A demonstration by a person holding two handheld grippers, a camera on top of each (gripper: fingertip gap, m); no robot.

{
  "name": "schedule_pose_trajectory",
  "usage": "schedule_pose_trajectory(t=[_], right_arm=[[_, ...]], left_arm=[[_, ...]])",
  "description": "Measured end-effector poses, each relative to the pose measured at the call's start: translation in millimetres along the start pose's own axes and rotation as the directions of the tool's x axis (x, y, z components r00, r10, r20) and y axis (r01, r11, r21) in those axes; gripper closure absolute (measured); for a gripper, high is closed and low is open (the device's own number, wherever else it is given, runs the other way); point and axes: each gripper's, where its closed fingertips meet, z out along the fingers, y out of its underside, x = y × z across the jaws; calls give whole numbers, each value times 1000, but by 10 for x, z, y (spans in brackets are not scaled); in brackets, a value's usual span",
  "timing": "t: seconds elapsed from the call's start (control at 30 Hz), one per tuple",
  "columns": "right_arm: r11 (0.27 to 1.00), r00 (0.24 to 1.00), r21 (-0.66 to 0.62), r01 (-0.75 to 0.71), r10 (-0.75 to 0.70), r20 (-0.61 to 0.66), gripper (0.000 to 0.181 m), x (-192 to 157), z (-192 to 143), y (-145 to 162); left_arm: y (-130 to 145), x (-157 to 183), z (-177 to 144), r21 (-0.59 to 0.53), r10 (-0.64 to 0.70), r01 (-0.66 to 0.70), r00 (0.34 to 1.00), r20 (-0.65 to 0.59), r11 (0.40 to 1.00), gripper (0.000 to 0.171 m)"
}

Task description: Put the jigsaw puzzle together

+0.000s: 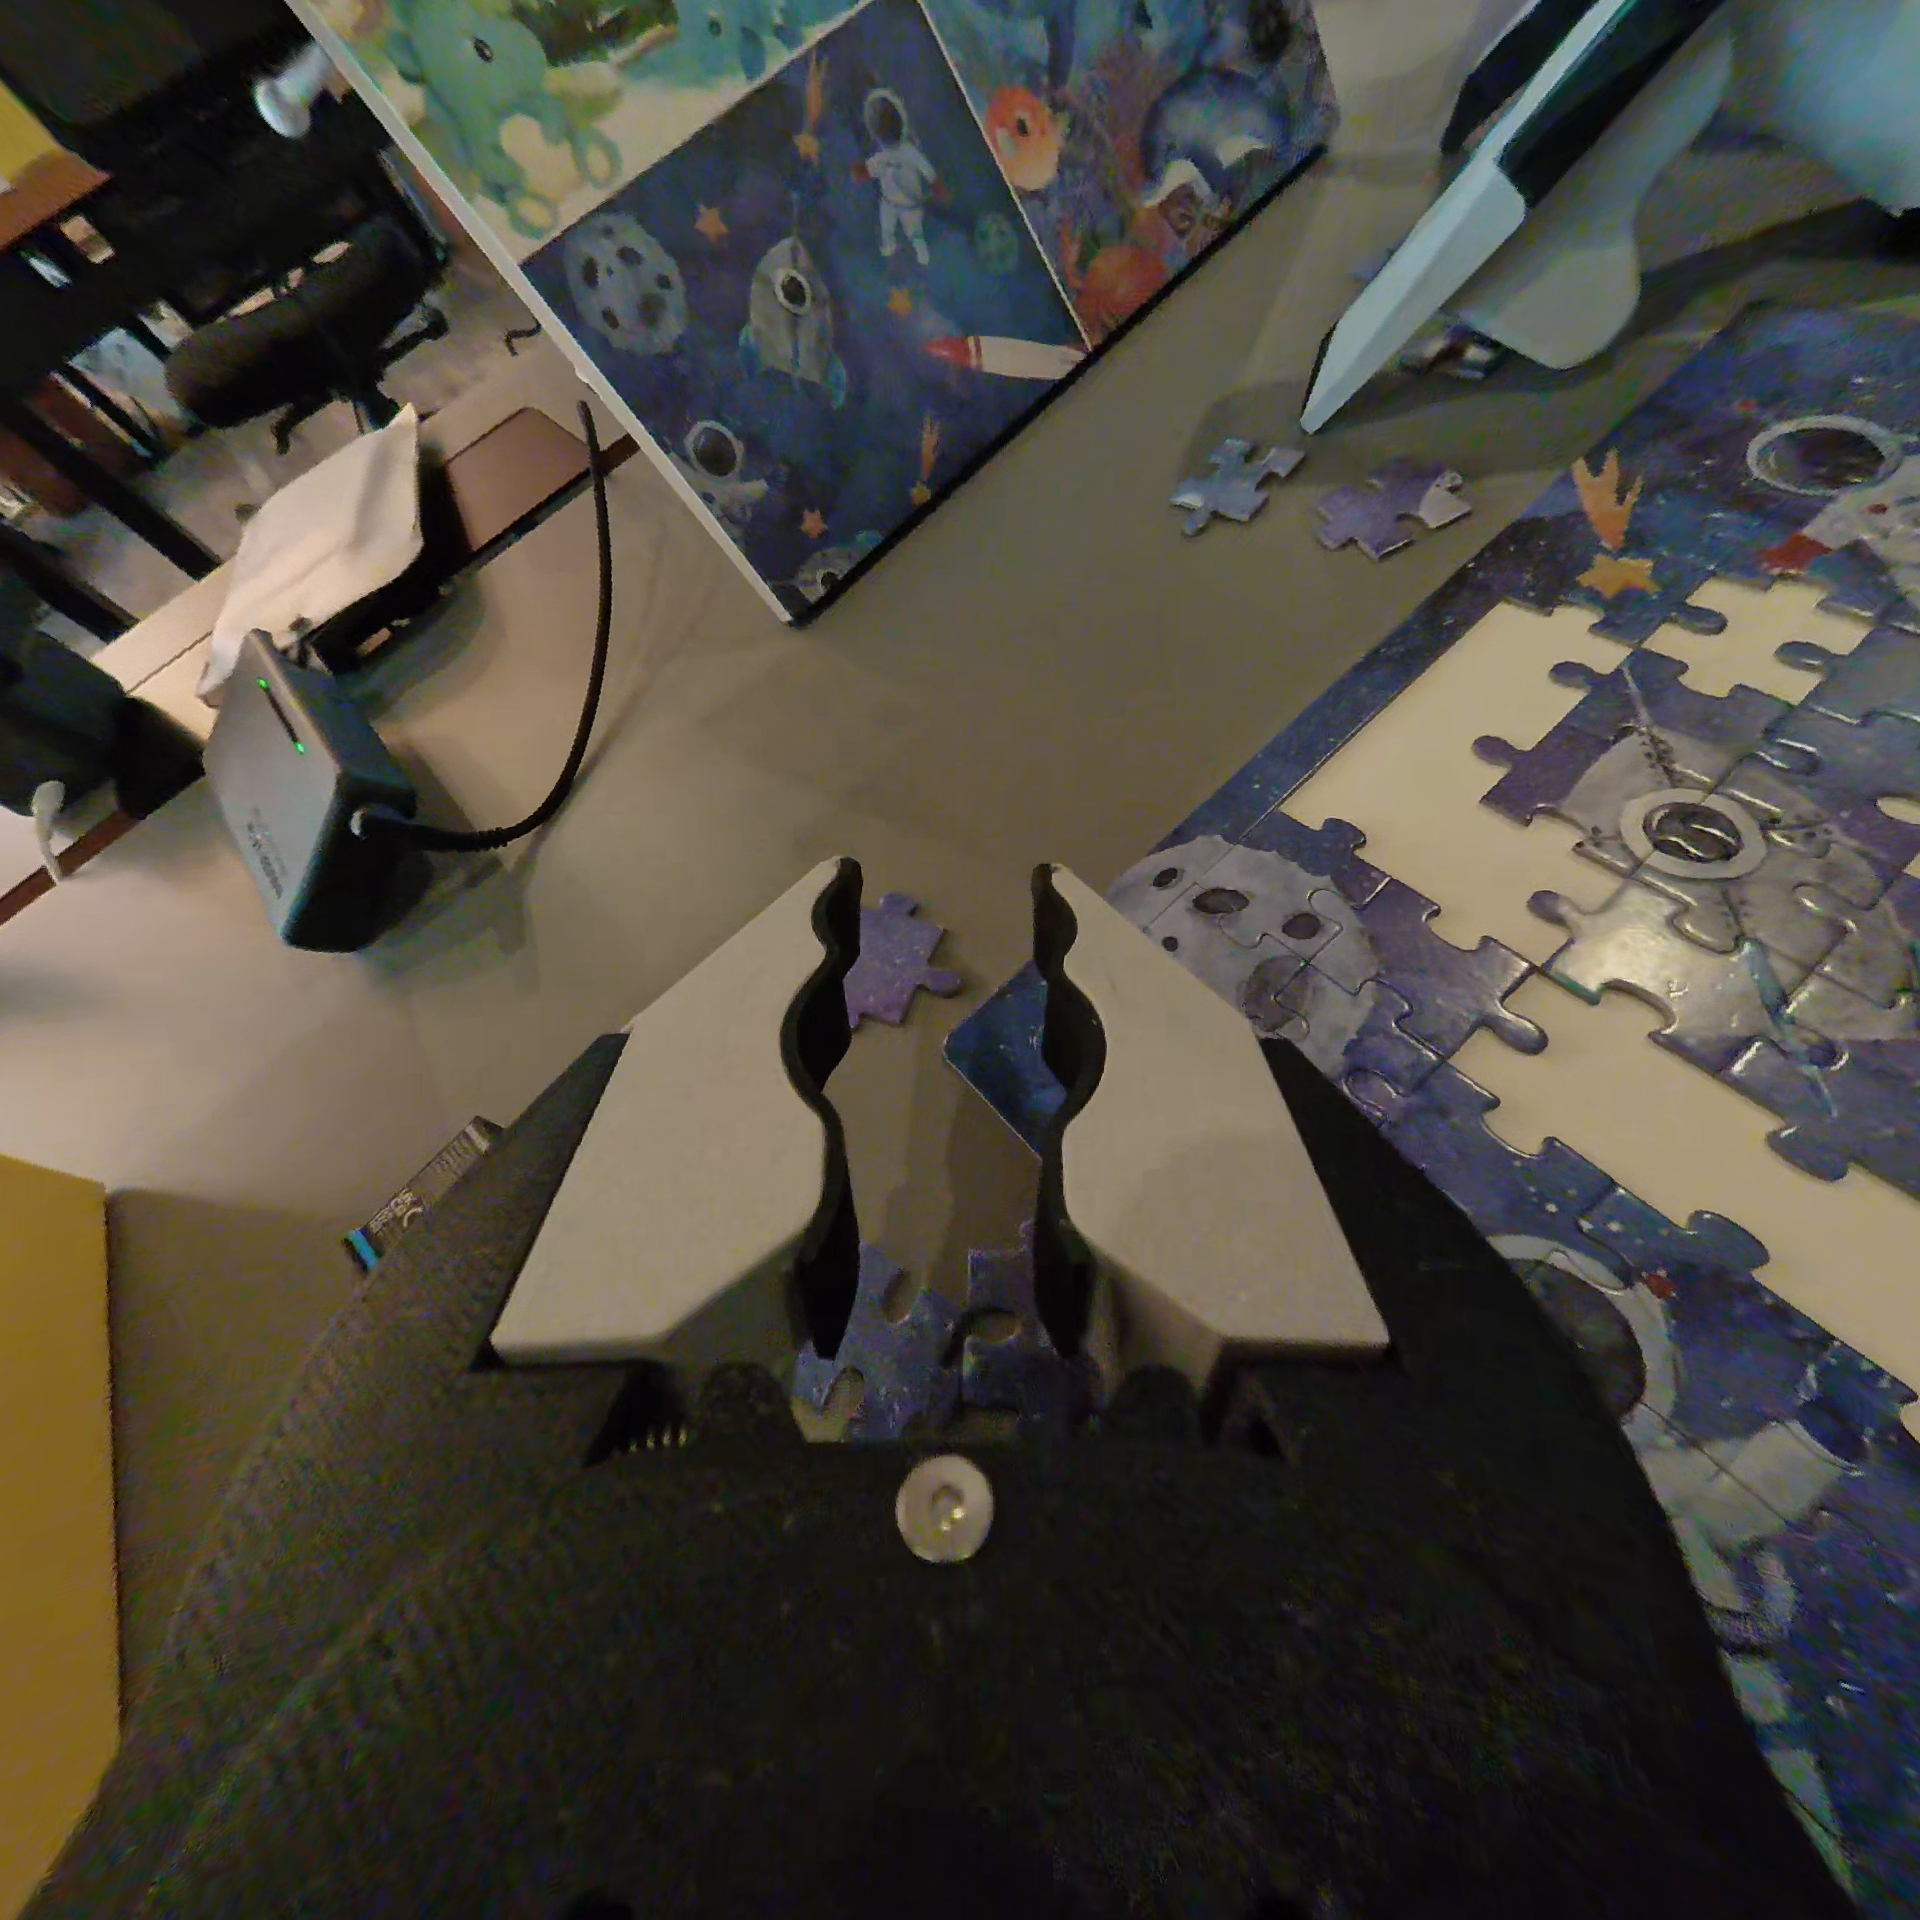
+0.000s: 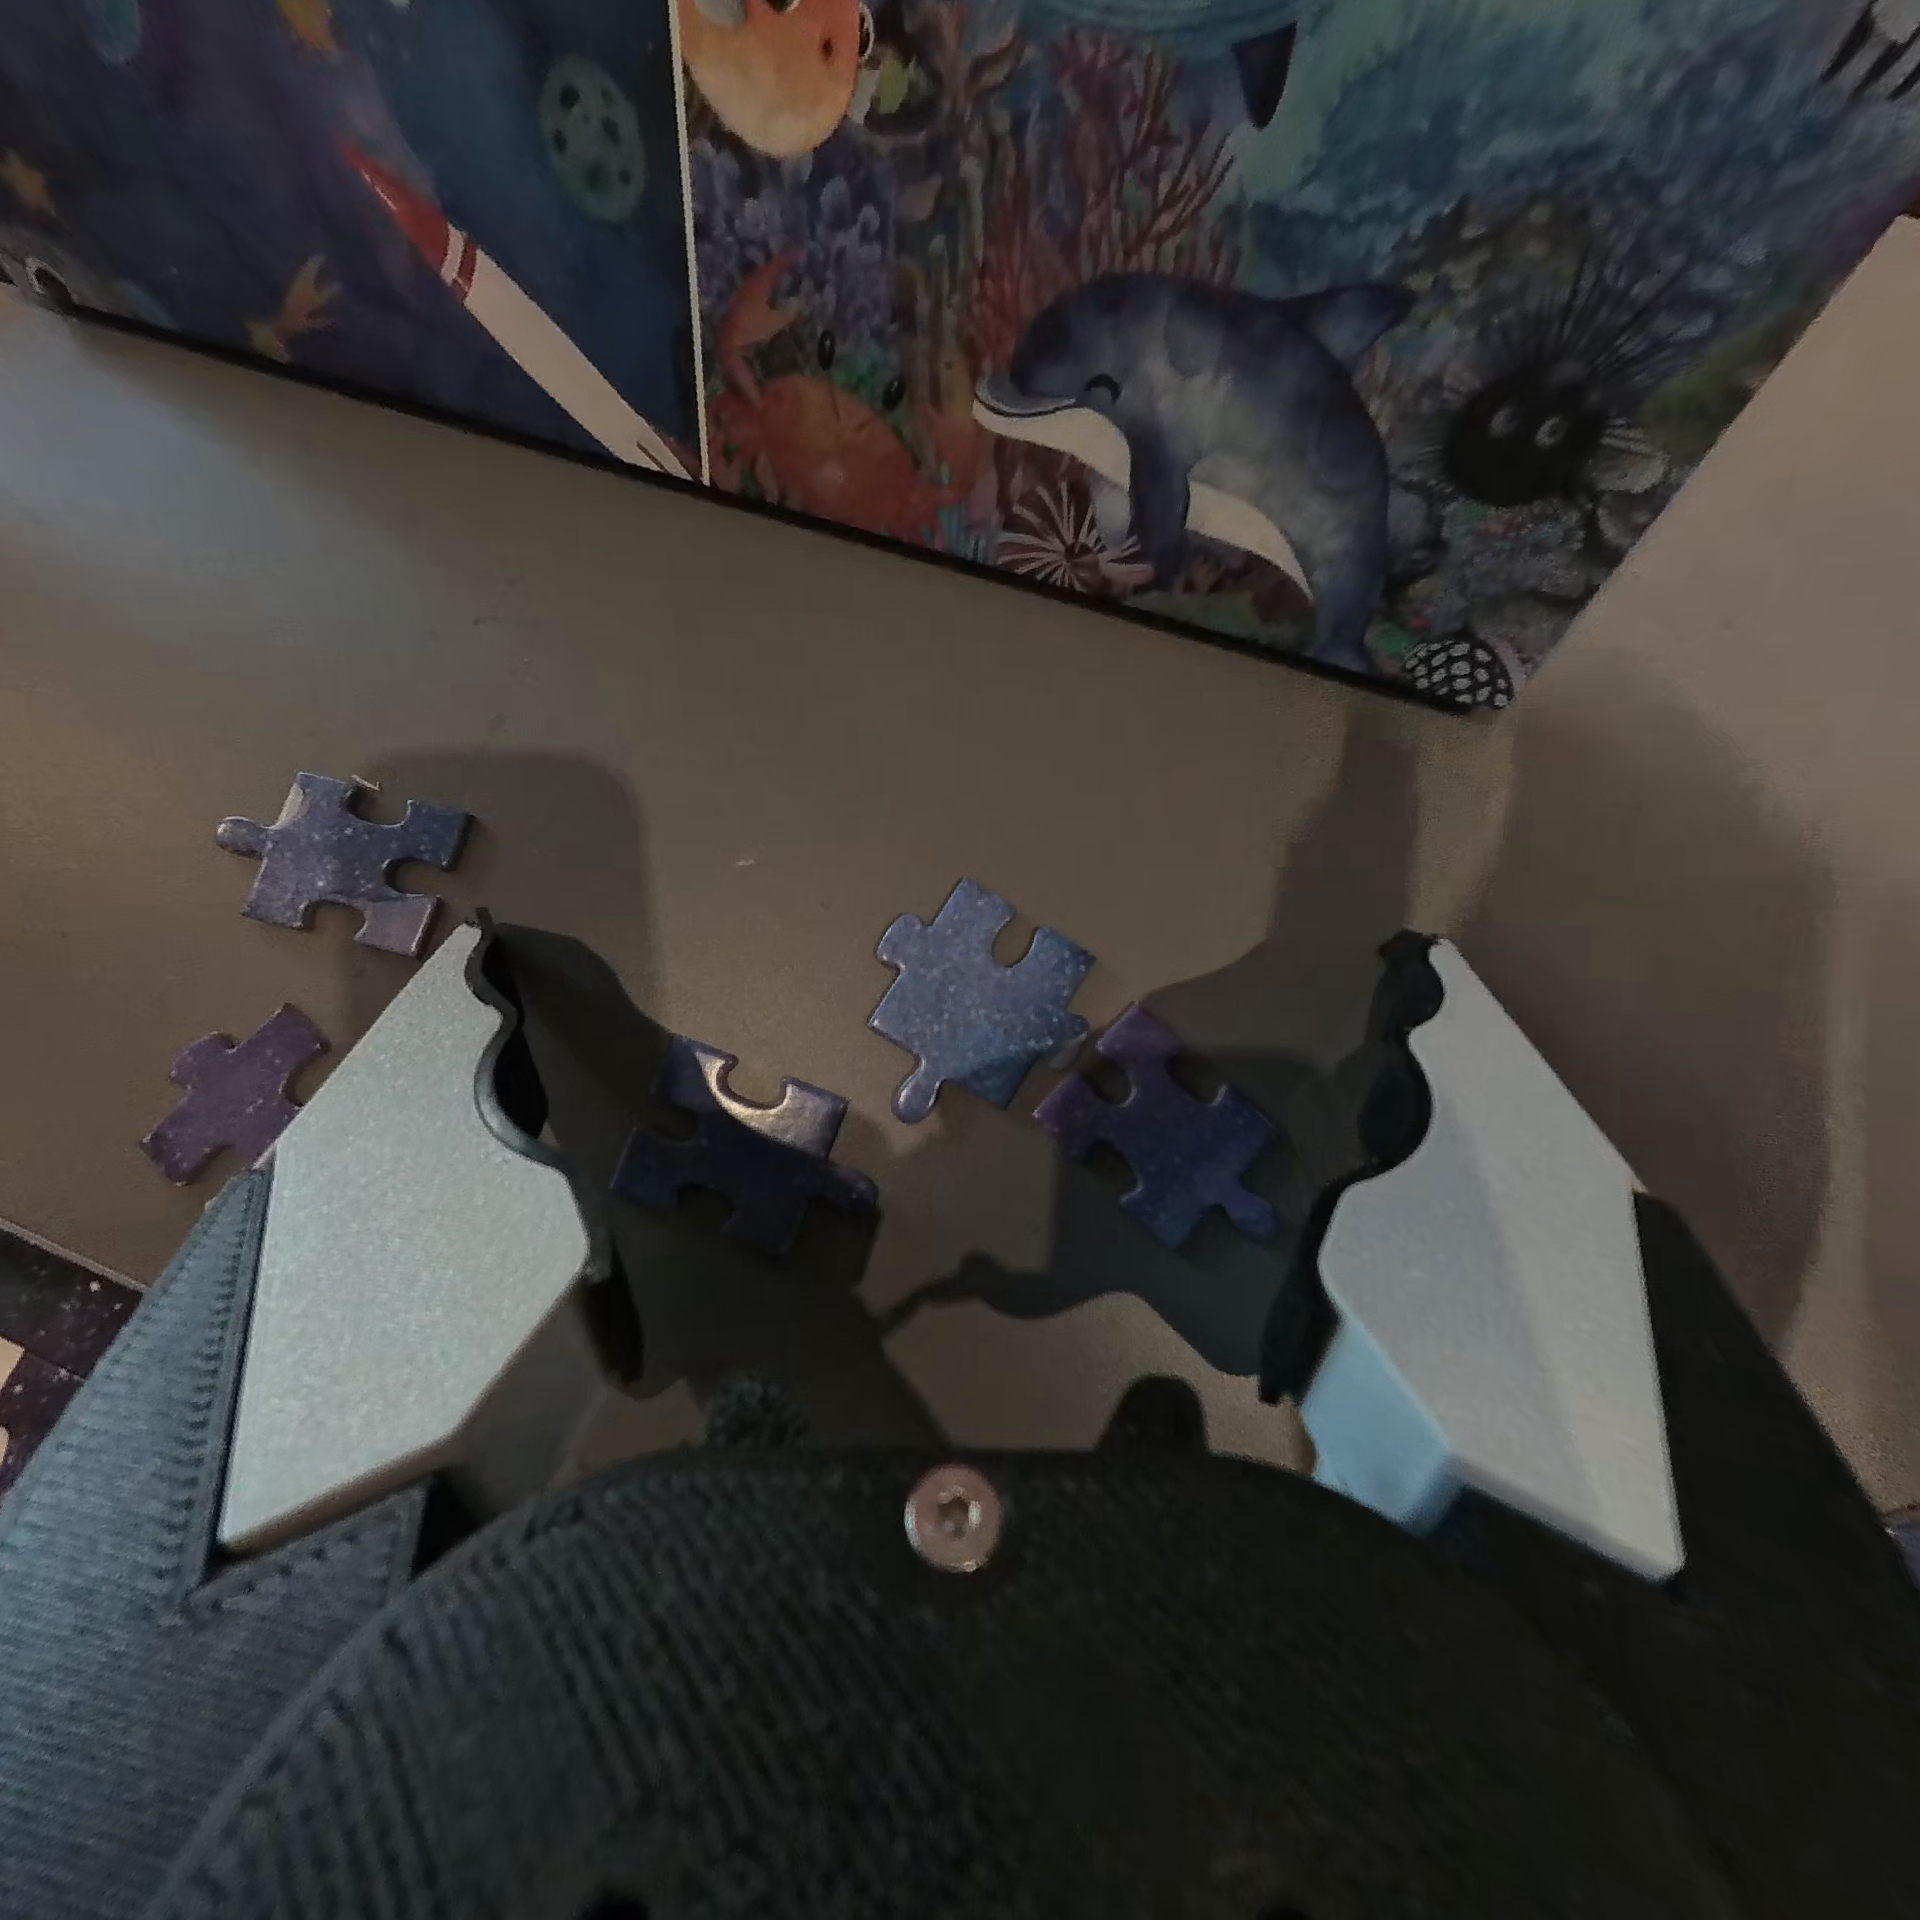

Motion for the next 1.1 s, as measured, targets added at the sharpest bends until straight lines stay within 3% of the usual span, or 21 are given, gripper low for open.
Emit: schedule_pose_trajectory(t=[0.33, 0.53, 0.7, 0.77, 0.9, 0.97, 1.07, 1.1], right_arm=[[1000, 1000, 0, -1, 1, 2, 22, -91, 33, 12], [999, 998, 1, 47, -47, 49, 22, -147, 108, -47], [998, 996, 3, 61, -61, 65, 22, -184, 167, -69], [994, 987, 10, 111, -112, 115, 22, -238, 268, -159], [981, 965, -20, 191, -184, 189, 23, -307, 286, -163], [962, 921, 36, 271, -270, 282, 53, -462, 173, -165], [892, 740, 300, 340, -450, 500, 107, -923, -374, -270], [863, 715, 399, 310, -488, 500, 108, -991, -560, -372]], left_arm=[[-148, 35, -87, 84, -19, 20, 1000, -10, 996, 140], [-627, 148, -77, 145, 12, 5, 993, -117, 989, 133], [-899, 77, 144, 183, 58, -29, 986, -159, 983, 133], [-851, 73, 276, 176, 37, -2, 980, -194, 984, 134], [-498, 94, 332, 84, 8, 12, 972, -234, 996, 136], [-419, 32, 292, 87, 32, -13, 977, -210, 996, 142], [-416, 59, 297, 71, 4, 15, 968, -251, 997, 139], [-402, 91, 300, 64, 4, 14, 964, -266, 998, 139]])
